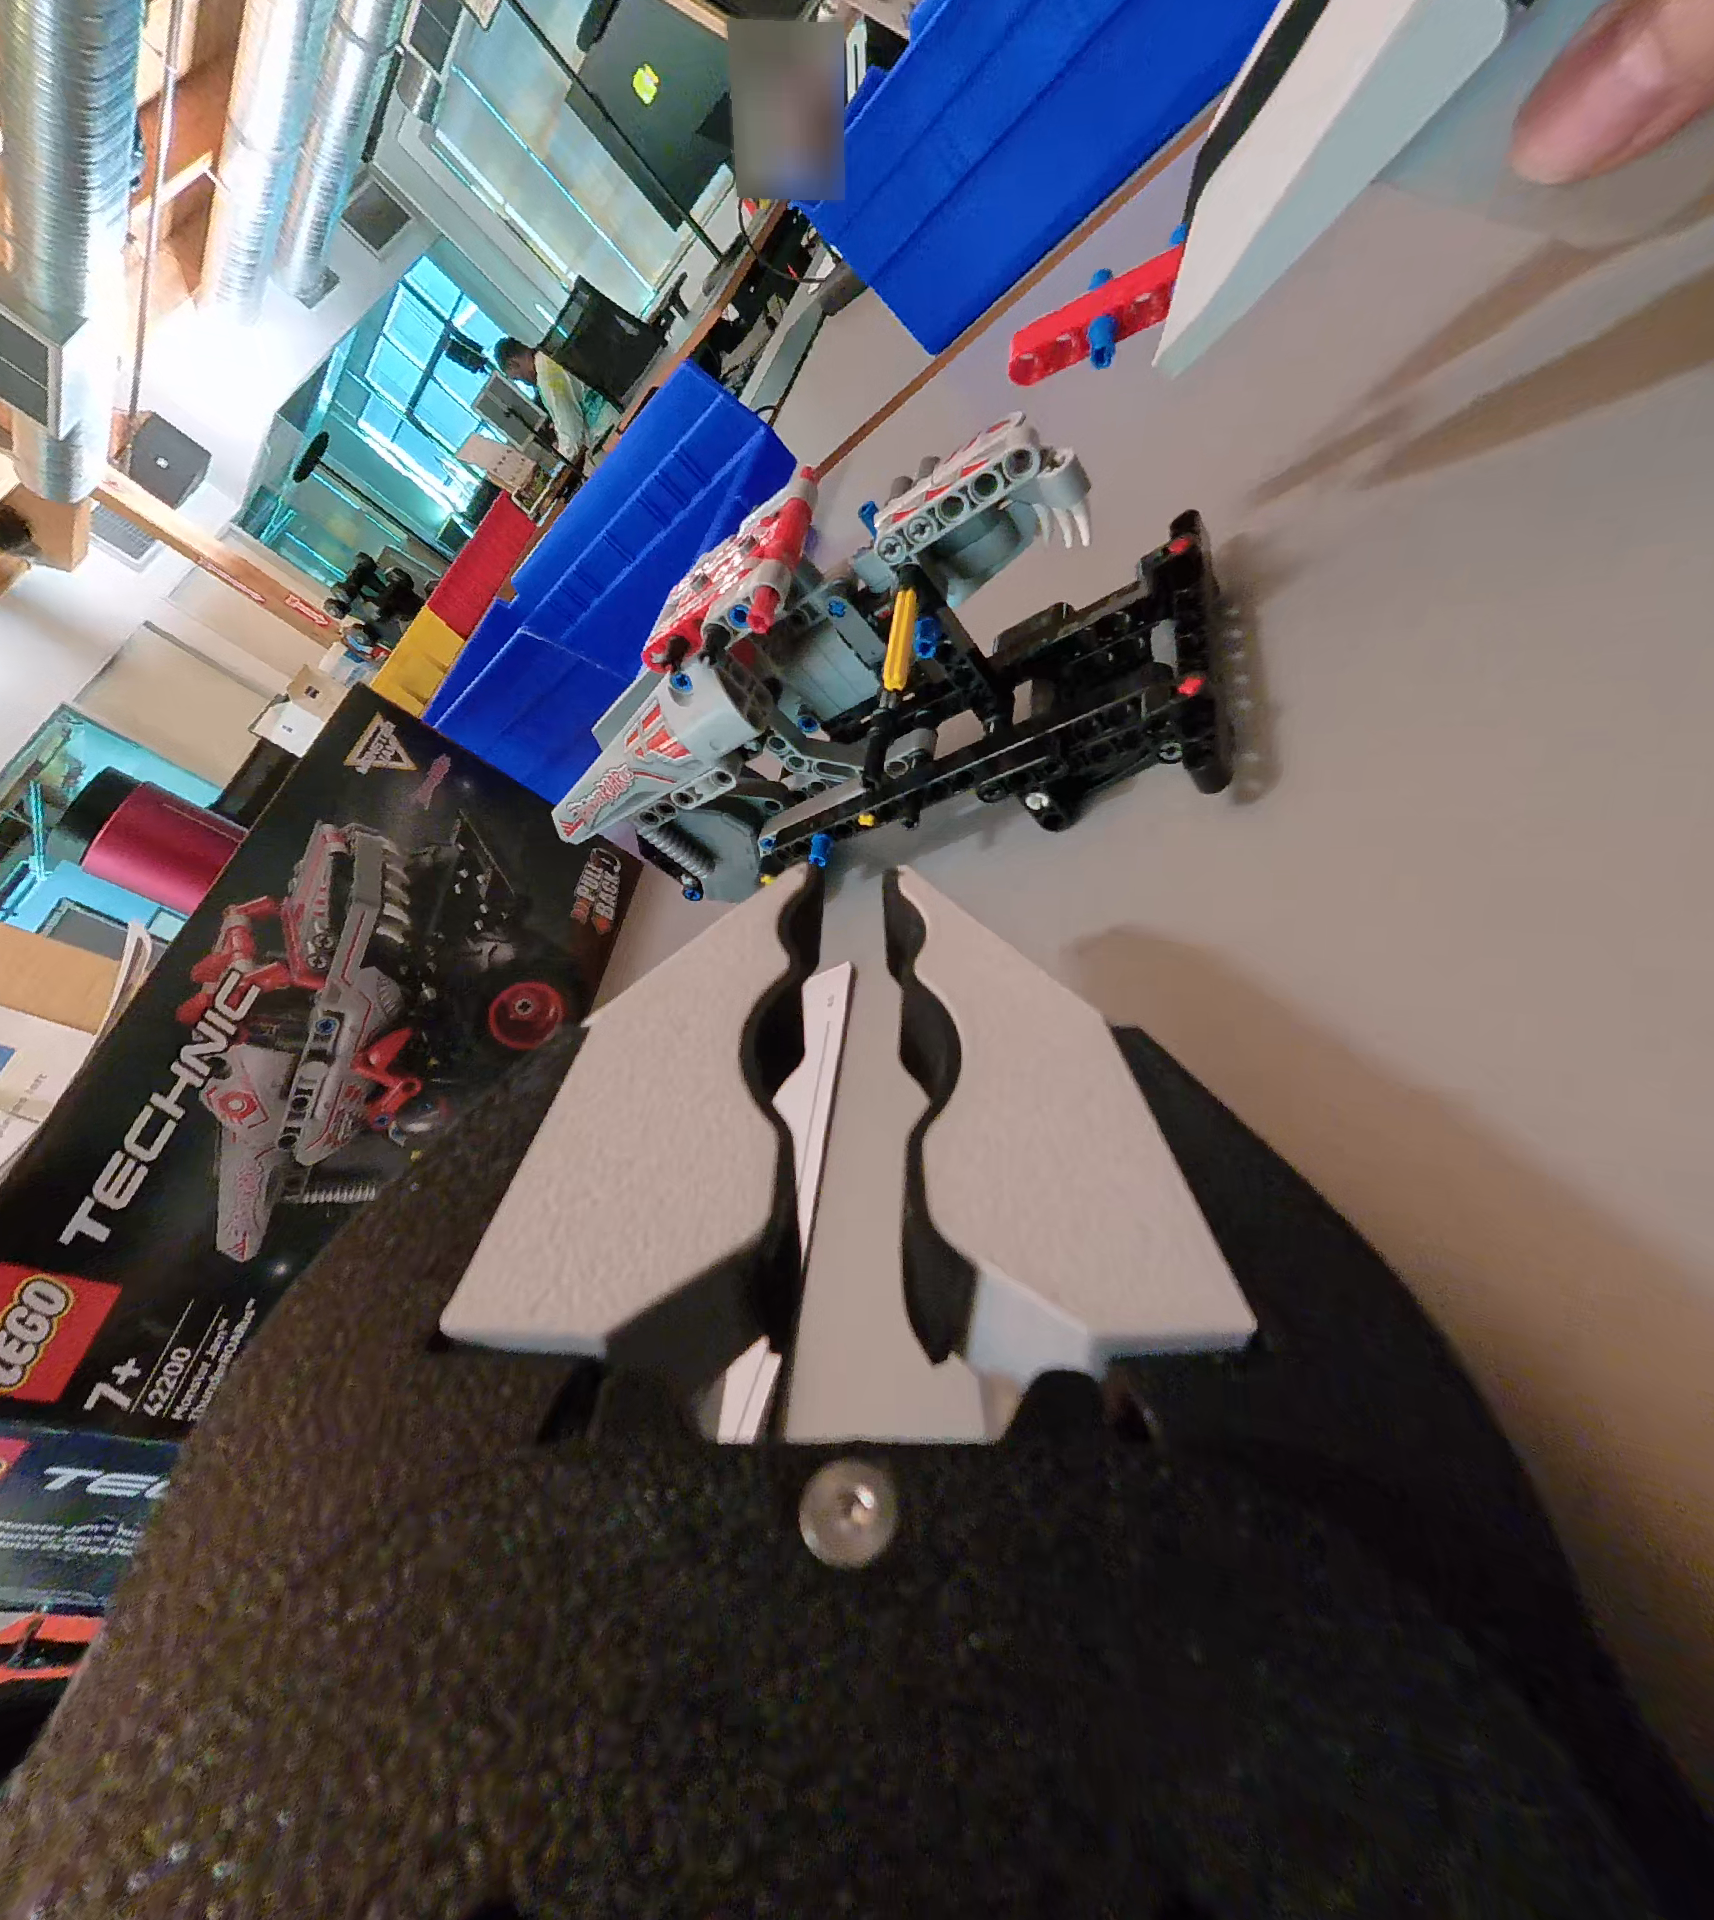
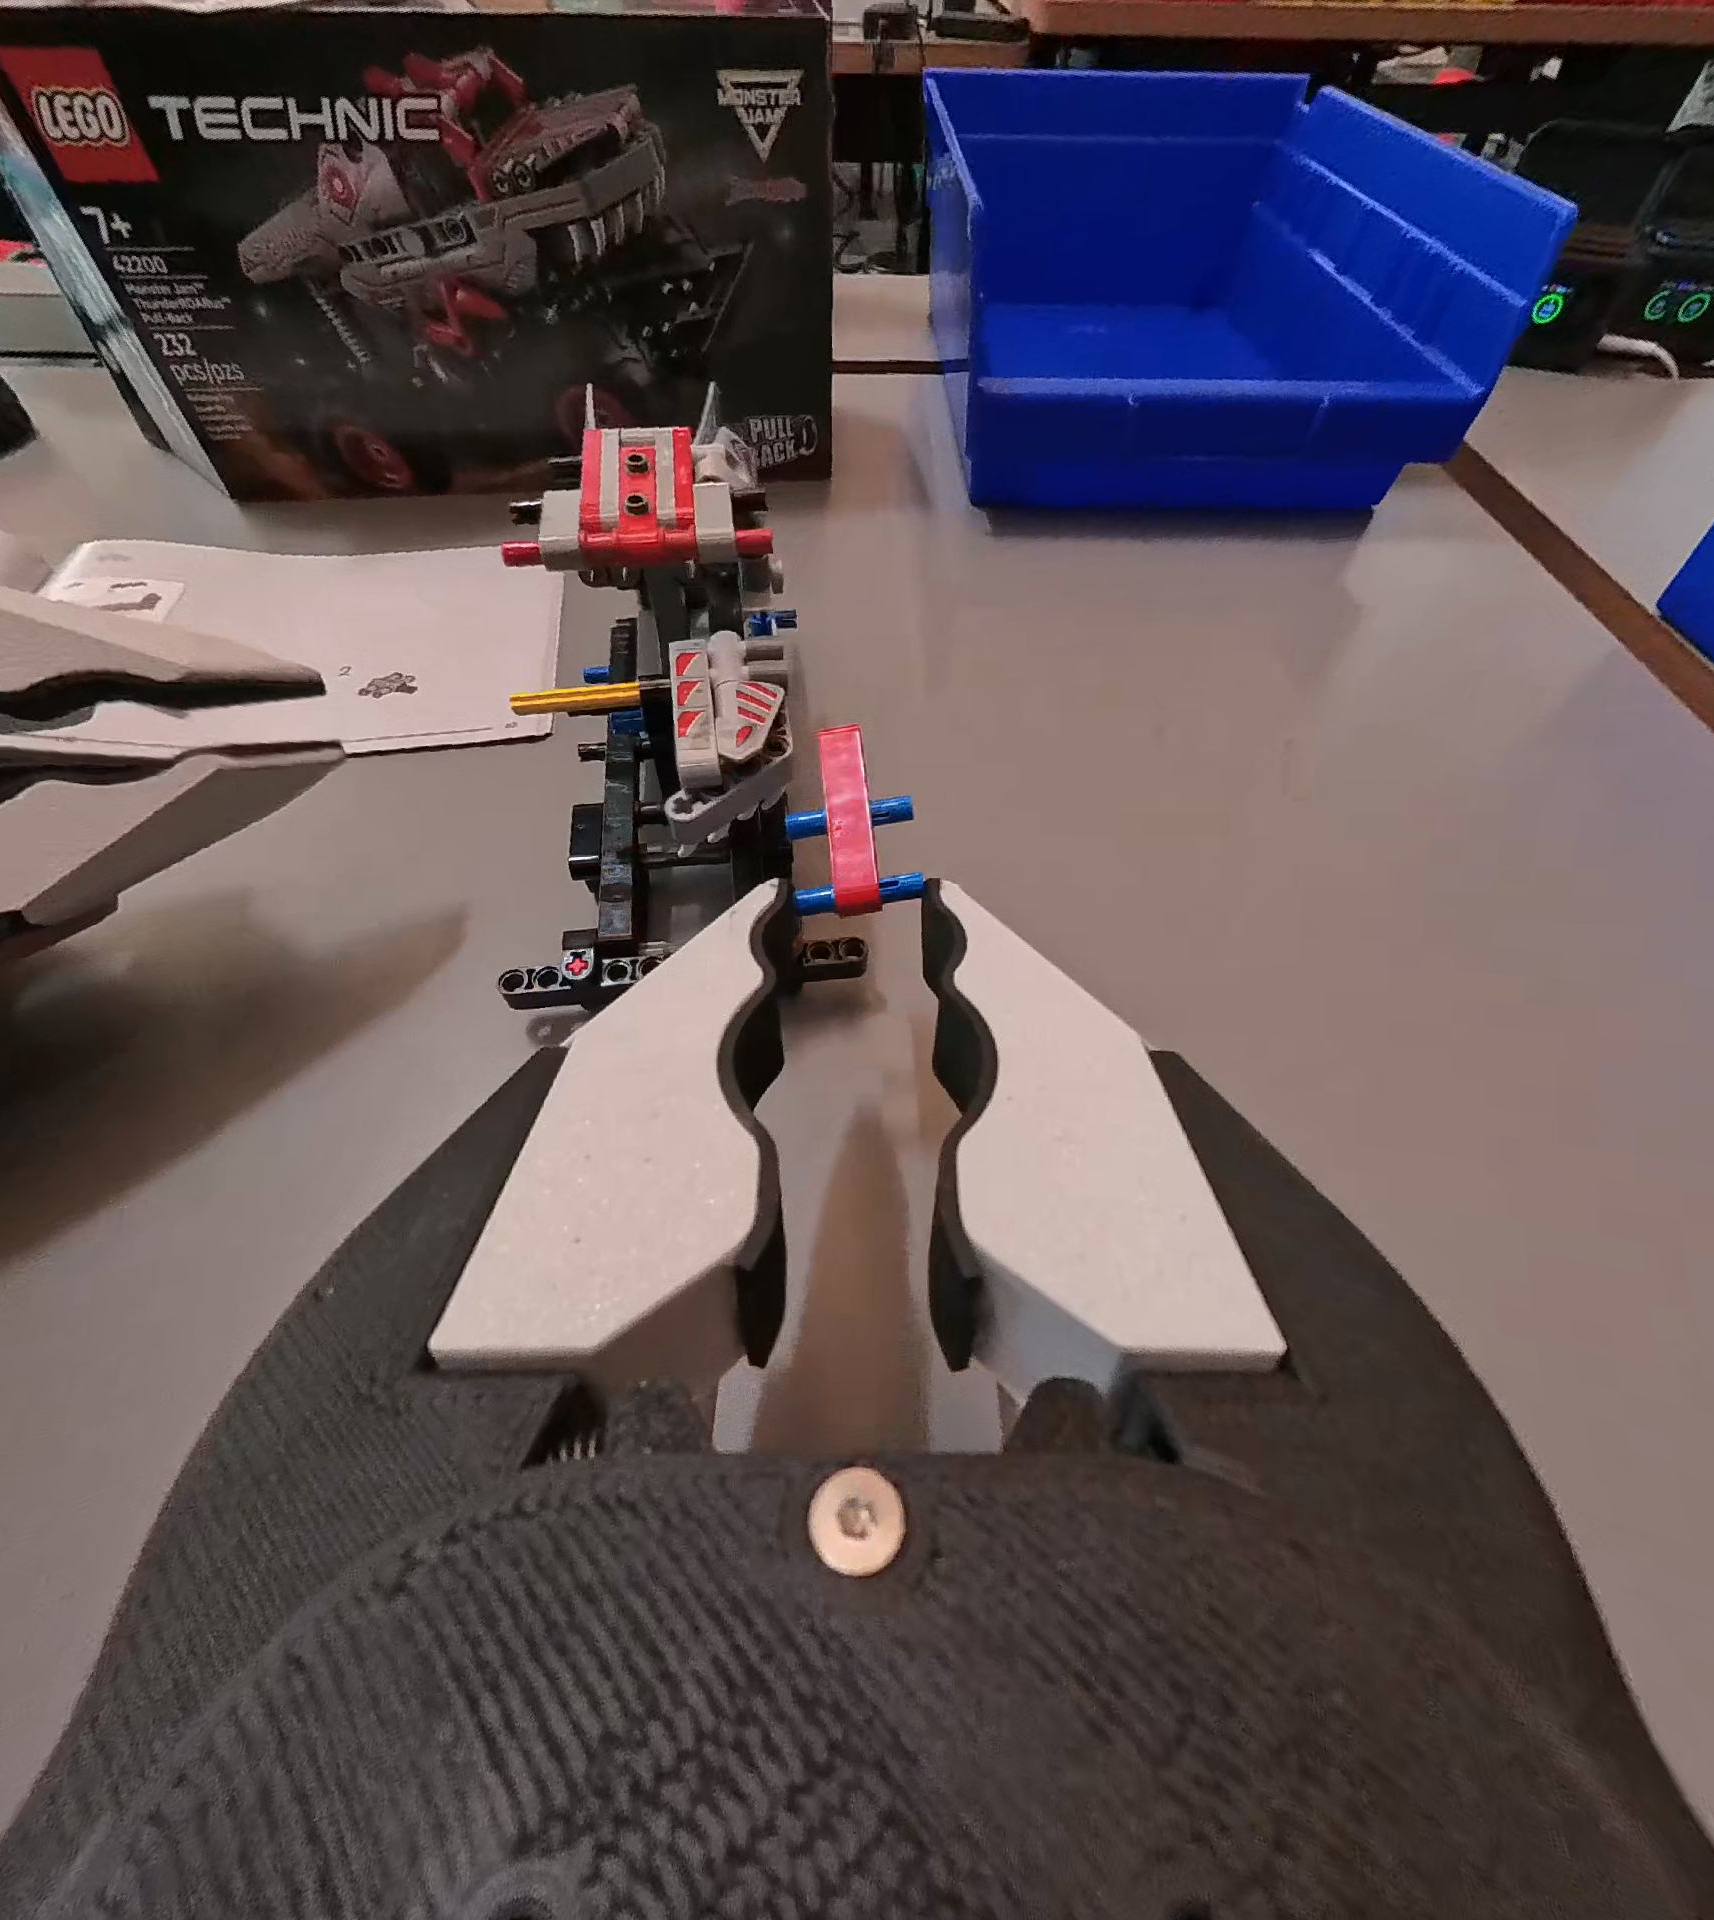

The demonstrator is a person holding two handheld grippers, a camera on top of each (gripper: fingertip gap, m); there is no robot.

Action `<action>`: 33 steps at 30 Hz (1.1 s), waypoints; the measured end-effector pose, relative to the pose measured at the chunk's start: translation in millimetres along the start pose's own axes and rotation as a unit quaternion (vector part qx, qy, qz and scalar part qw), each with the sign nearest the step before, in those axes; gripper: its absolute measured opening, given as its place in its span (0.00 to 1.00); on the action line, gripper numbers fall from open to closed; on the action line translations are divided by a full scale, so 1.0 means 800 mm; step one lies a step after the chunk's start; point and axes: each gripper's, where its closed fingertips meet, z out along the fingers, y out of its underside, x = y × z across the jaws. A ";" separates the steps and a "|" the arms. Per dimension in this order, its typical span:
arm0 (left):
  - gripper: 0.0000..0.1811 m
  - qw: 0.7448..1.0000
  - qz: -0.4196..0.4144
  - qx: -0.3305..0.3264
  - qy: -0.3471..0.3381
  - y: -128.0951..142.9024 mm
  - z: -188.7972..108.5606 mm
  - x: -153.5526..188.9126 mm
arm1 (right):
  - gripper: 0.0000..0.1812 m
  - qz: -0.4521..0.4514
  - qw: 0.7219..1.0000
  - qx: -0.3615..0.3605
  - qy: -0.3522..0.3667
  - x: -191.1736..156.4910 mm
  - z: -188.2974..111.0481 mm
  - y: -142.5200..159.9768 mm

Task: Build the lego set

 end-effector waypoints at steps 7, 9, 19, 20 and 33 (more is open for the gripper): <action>0.04 1.000 0.003 0.003 0.002 -0.001 0.000 0.002 | 0.13 0.012 1.000 -0.006 -0.002 0.002 0.001 0.002; 0.04 1.000 0.009 0.004 0.005 -0.001 0.000 0.003 | 0.13 0.010 1.000 0.001 0.000 0.002 -0.001 0.000; 0.02 0.999 0.032 0.006 0.019 -0.001 0.004 0.011 | 0.13 0.002 1.000 0.013 0.006 0.003 -0.003 -0.004; 0.02 0.999 0.034 0.005 0.020 0.000 0.004 0.011 | 0.13 -0.001 1.000 0.012 0.005 0.002 -0.003 -0.004; 0.01 0.999 0.042 0.003 0.026 0.002 0.006 0.013 | 0.13 -0.031 0.999 -0.008 0.007 -0.006 0.002 0.003</action>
